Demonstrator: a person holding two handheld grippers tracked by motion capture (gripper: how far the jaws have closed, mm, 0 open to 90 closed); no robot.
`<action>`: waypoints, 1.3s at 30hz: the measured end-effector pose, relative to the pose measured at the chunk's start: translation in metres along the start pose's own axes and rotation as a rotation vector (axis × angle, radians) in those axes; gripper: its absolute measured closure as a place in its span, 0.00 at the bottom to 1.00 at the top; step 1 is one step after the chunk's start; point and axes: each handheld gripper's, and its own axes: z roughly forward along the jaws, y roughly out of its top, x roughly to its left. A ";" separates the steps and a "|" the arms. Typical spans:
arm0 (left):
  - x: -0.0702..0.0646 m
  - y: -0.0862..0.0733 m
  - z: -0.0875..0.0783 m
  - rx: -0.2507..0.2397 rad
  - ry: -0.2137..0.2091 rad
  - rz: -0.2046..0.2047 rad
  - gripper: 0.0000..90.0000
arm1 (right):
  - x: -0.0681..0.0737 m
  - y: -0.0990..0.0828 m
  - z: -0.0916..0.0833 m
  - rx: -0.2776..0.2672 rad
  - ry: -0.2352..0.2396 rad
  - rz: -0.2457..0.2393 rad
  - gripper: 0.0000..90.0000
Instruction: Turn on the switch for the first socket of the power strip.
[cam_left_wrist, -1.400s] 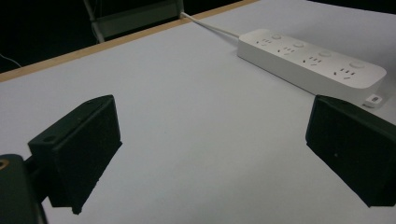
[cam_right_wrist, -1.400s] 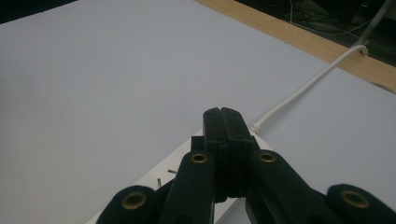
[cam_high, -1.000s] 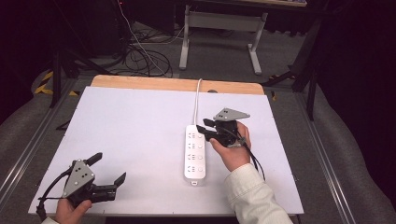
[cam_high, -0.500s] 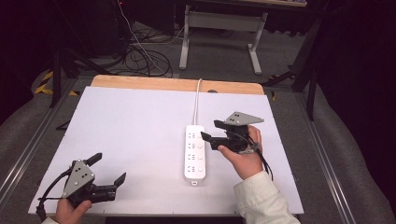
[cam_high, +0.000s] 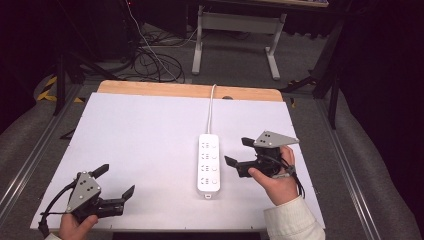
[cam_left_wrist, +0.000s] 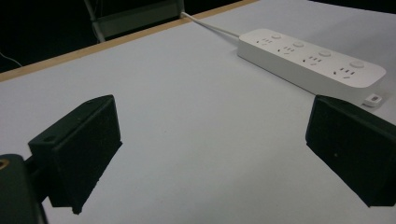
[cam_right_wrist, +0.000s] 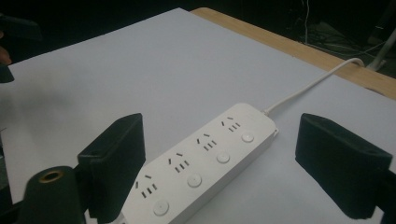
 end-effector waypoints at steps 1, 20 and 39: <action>0.000 0.000 0.000 -0.001 0.000 0.000 0.04 | 0.000 -0.003 -0.002 -0.004 0.003 0.002 0.17; 0.000 0.000 -0.001 -0.009 0.003 0.004 0.04 | -0.006 -0.059 -0.028 0.014 0.017 0.002 0.15; 0.000 -0.001 0.001 -0.015 0.006 -0.004 0.03 | -0.010 -0.116 -0.030 0.052 0.003 0.038 0.14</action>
